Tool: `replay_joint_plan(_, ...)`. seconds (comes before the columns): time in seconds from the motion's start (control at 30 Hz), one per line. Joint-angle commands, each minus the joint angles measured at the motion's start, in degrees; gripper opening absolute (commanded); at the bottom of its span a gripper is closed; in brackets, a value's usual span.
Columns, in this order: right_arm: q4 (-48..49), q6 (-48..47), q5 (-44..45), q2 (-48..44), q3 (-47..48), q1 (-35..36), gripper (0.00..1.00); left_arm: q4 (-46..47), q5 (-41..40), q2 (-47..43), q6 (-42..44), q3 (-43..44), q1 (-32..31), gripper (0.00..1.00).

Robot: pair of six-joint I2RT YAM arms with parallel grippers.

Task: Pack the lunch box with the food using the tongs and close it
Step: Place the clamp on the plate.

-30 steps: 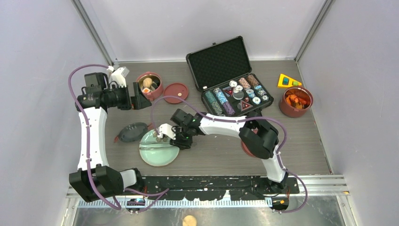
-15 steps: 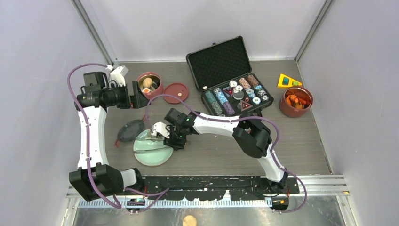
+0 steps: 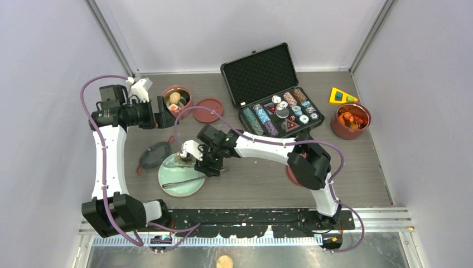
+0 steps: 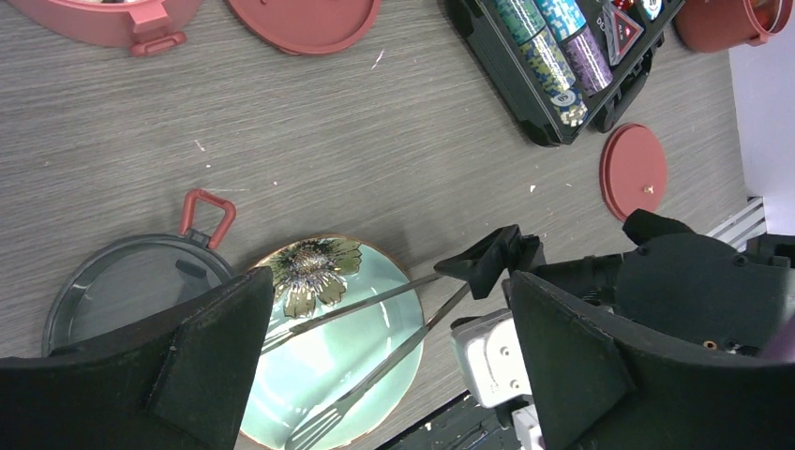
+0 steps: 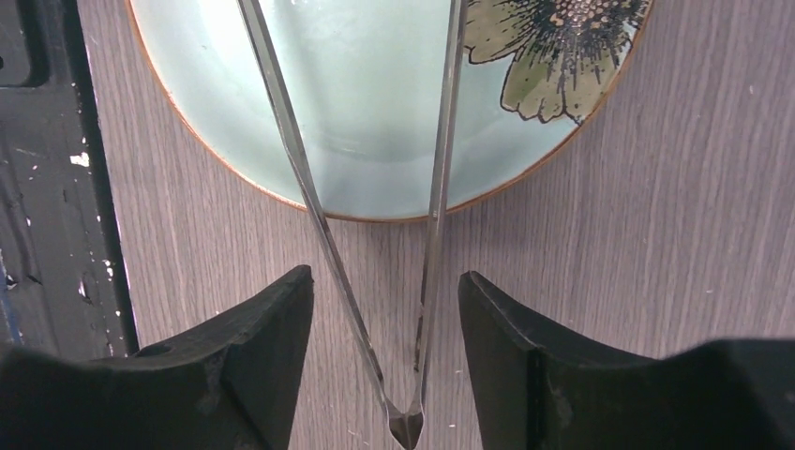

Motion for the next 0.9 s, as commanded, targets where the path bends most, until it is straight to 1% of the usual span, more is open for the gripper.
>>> replay_joint_plan(0.0,-0.75,0.24,1.12,-4.27,-0.4,-0.14,0.66,1.74,1.26,0.17,-0.61,1.93,0.21,1.0)
replay_joint_plan(0.03,-0.9,0.44,0.93,-4.68,-0.58,-0.4,0.69,1.62,1.33,0.24,-0.57,1.95,0.19,1.0)
replay_joint_plan(0.07,-1.02,0.62,0.73,-5.15,-0.76,-0.73,0.7,1.53,1.36,0.25,-0.46,2.1,0.23,1.0)
replay_joint_plan(0.2,-1.28,2.52,-0.74,-8.39,-0.92,-2.27,0.71,1.06,1.33,0.47,0.32,2.18,0.1,1.0)
replay_joint_plan(0.3,-2.36,5.51,-2.65,-11.24,-0.11,-4.97,0.71,0.86,1.36,0.69,0.73,2.13,0.12,1.0)
replay_joint_plan(0.57,-3.38,12.39,-5.41,-18.38,-0.09,-16.19,0.71,2.22,1.52,0.46,2.06,1.11,-0.05,1.0)
replay_joint_plan(0.7,-3.66,16.94,-8.09,-22.41,-1.78,-23.2,0.71,2.38,-0.59,0.38,4.33,1.11,-1.37,1.0)
replay_joint_plan(0.77,-4.64,17.88,-8.81,-24.95,-2.91,-26.52,0.71,2.22,-1.71,0.58,5.64,1.2,-2.33,1.0)
replay_joint_plan(0.87,-7.85,16.81,-8.06,-29.59,-4.79,-30.58,0.71,2.04,-3.54,0.97,7.19,1.5,-4.47,1.0)
